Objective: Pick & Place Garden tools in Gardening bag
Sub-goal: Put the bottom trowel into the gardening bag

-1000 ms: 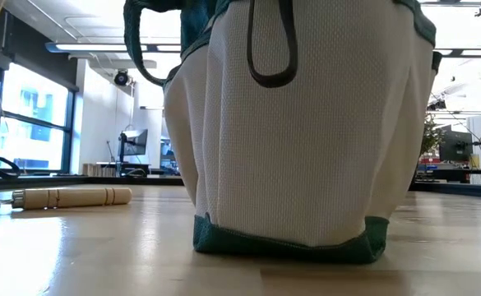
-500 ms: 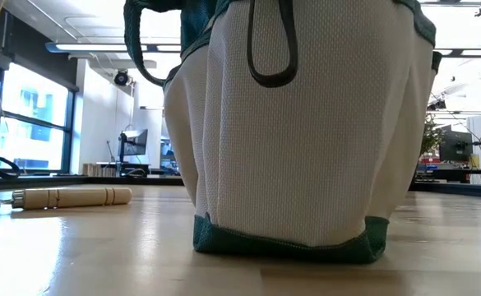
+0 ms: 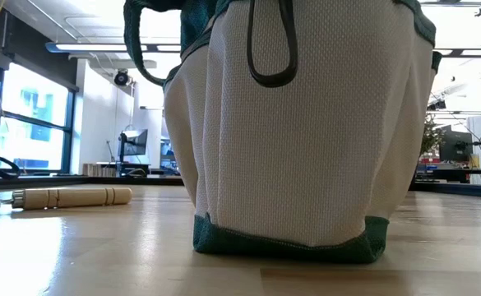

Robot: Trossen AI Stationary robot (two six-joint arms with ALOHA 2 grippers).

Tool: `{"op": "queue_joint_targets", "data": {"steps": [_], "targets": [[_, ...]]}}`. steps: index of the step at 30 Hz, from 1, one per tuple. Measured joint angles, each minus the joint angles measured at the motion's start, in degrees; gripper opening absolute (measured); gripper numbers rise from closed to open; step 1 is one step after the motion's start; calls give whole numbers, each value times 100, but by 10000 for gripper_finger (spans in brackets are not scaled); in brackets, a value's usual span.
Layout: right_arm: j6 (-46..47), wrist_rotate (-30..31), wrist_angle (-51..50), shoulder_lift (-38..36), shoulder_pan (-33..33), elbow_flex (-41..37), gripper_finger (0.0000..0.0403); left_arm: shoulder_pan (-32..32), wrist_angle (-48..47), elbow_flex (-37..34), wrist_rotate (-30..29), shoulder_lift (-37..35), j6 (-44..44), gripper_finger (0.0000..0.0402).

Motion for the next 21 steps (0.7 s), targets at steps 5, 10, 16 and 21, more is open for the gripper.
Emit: {"op": "queue_joint_targets", "data": {"steps": [5,10,16,21], "targets": [[-547,855,-28,-126,311,0,181,649,5,-248,21,0,-137,267],[-852,1941,-26,-132,675,0,181,1760,552,-262,335,-2,858,267],[-767,1974,61,-136,1089,0,181,2991,1755,-324,1703,4,2603,267],[-740,1968,-152,-130,1322,0,181,3425,2122,-723,1936,9,3233,267]]}}
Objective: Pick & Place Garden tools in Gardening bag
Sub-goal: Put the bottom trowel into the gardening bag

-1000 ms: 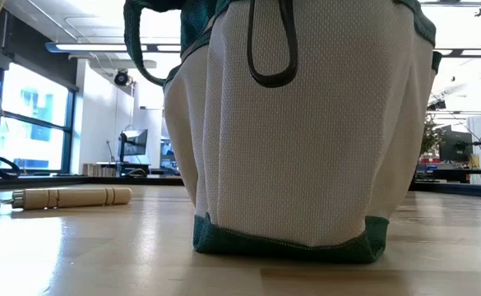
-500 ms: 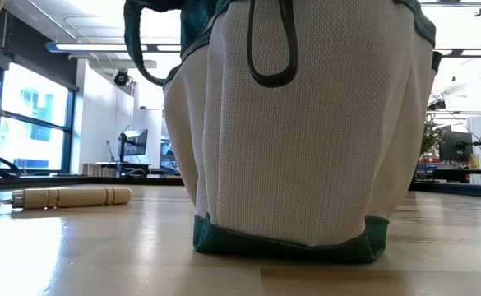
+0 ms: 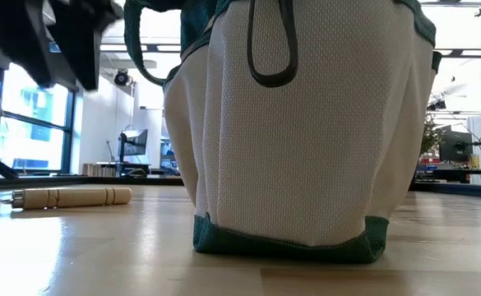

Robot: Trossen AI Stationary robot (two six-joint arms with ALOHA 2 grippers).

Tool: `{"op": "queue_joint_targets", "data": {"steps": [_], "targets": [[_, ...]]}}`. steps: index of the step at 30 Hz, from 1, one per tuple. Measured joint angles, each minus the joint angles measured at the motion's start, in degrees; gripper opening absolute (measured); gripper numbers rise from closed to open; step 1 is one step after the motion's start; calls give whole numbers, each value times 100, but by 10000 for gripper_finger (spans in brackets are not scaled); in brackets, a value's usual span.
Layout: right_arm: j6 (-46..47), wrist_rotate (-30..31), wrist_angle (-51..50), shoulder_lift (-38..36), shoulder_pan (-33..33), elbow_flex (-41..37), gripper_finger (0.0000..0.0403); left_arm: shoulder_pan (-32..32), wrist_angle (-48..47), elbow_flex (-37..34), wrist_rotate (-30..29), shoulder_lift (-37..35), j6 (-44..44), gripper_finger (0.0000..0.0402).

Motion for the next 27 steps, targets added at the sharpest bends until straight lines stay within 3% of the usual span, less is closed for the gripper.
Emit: {"op": "queue_joint_targets", "data": {"steps": [5,12,18,27], "targets": [[508,8,-450,0,123,0,181,218,564,-617,55,7,68,267],[1208,8,-1171,0,315,0,181,774,1339,-1287,681,7,-1044,267],[1146,8,-1218,0,366,0,181,1231,1417,-1522,1311,7,-1799,267],[808,12,-1220,0,361,0,181,1495,2176,-1830,1940,7,-1878,267]]}}
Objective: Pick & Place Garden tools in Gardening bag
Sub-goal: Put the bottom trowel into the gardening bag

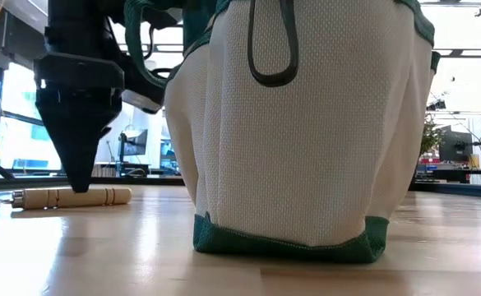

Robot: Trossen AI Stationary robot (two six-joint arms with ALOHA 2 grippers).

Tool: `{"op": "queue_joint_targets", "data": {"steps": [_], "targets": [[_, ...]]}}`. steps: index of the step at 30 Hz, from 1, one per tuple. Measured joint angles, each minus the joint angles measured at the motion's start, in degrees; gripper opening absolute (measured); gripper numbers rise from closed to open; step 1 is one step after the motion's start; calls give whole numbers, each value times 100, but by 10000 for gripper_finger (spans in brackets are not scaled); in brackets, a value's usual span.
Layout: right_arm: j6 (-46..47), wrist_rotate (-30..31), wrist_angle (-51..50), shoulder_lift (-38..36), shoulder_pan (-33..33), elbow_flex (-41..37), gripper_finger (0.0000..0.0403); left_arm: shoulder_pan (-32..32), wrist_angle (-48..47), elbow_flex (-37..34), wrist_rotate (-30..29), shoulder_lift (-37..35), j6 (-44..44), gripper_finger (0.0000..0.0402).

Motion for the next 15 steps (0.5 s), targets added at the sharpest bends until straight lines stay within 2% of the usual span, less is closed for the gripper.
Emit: {"op": "queue_joint_targets", "data": {"steps": [15], "targets": [[28,-2,-177,0,26,0,181,26,237,-384,104,-12,-214,267]]}}
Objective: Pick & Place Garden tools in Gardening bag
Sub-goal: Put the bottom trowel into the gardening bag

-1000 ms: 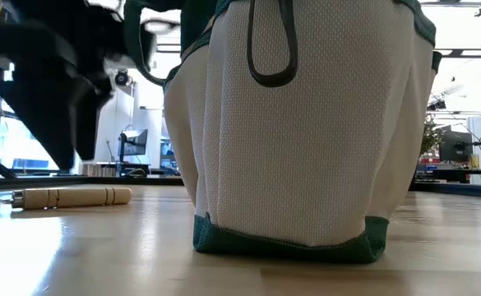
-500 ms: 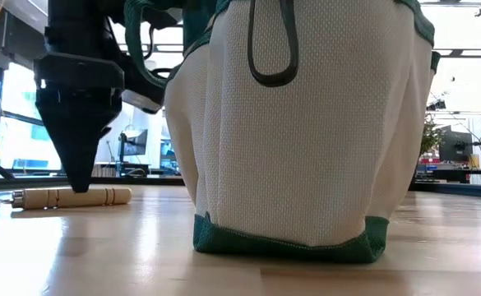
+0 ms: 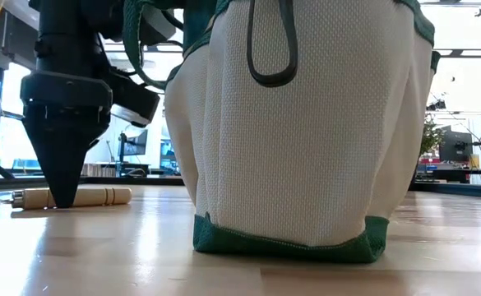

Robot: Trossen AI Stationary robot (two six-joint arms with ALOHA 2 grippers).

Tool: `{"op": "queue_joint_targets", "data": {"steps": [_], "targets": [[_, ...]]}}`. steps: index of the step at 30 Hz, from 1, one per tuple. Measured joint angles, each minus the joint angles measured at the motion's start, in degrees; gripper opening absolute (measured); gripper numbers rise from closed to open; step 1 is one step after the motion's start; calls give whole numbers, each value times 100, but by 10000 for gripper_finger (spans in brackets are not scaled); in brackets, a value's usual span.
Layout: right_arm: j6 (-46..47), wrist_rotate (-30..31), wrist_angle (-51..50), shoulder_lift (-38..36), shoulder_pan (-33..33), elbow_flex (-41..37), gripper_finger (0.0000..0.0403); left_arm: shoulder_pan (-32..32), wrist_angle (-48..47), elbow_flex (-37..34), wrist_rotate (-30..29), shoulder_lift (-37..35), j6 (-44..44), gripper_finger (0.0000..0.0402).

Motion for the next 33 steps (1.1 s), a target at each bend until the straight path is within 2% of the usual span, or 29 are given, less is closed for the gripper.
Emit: {"op": "queue_joint_targets", "data": {"steps": [5,9,13,20,27,33], "targets": [[32,0,-78,2,0,0,181,-1,187,-179,-41,-25,-196,265],[254,-2,-341,4,-2,0,181,-3,182,-184,-159,-20,-217,238],[356,-2,-473,4,0,0,181,-3,154,-192,-193,-12,-217,180],[345,0,-479,4,0,0,181,-1,180,-194,-240,-5,-111,54],[340,-1,-560,4,7,0,181,-9,198,-194,-421,1,-24,57],[339,-2,-560,4,44,0,181,-75,-239,43,-26,-65,227,57]]}}
